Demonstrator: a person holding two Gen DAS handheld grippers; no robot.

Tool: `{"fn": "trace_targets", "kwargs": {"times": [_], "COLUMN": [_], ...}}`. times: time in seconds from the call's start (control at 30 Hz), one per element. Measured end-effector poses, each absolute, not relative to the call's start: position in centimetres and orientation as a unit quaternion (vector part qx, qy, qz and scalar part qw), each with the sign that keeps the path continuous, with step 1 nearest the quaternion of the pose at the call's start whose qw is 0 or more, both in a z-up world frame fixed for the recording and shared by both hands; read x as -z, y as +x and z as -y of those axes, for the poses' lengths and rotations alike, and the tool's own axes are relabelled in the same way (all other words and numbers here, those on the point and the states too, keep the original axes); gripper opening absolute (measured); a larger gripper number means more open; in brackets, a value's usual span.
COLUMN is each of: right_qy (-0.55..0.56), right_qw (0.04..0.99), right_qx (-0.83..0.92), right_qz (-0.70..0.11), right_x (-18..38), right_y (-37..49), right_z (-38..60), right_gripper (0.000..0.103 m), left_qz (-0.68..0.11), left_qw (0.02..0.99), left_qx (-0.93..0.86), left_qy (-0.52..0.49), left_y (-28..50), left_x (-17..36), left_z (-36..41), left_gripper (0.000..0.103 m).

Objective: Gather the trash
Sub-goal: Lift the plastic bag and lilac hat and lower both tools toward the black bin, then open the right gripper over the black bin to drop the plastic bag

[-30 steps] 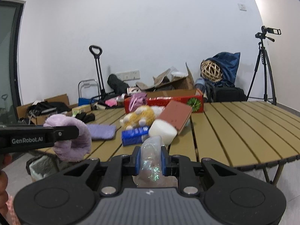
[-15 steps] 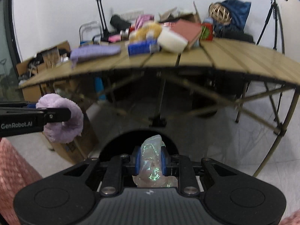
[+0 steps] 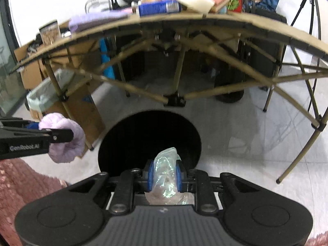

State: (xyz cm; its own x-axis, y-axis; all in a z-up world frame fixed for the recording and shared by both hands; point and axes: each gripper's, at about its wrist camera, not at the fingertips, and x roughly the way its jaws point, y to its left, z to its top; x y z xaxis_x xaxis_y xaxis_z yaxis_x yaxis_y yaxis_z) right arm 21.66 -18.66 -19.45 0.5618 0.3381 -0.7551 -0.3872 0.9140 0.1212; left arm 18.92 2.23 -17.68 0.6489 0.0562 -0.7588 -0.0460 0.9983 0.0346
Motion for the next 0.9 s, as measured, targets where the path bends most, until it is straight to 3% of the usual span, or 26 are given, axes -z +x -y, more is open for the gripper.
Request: {"fn": "trace_targets", "kwargs": {"times": [0.3, 0.9], "right_qy": [-0.038, -0.050], "right_qw": [0.856, 0.872], "right_qx": [-0.188, -0.221], "right_qz": [-0.480, -0.434], "right_x": [21.4, 21.0], "right_y": [23.2, 26.6], "right_z": [17.4, 12.3], "right_gripper": [0.020, 0.020], "left_qz": [-0.466, -0.472], "left_qw": [0.883, 0.878], "left_qx": [-0.051, -0.076], "left_qy": [-0.008, -0.024], "left_y": [19.7, 19.1], "left_x": [19.8, 20.1], "left_z": [-3.8, -5.7], "left_gripper": [0.035, 0.035]}}
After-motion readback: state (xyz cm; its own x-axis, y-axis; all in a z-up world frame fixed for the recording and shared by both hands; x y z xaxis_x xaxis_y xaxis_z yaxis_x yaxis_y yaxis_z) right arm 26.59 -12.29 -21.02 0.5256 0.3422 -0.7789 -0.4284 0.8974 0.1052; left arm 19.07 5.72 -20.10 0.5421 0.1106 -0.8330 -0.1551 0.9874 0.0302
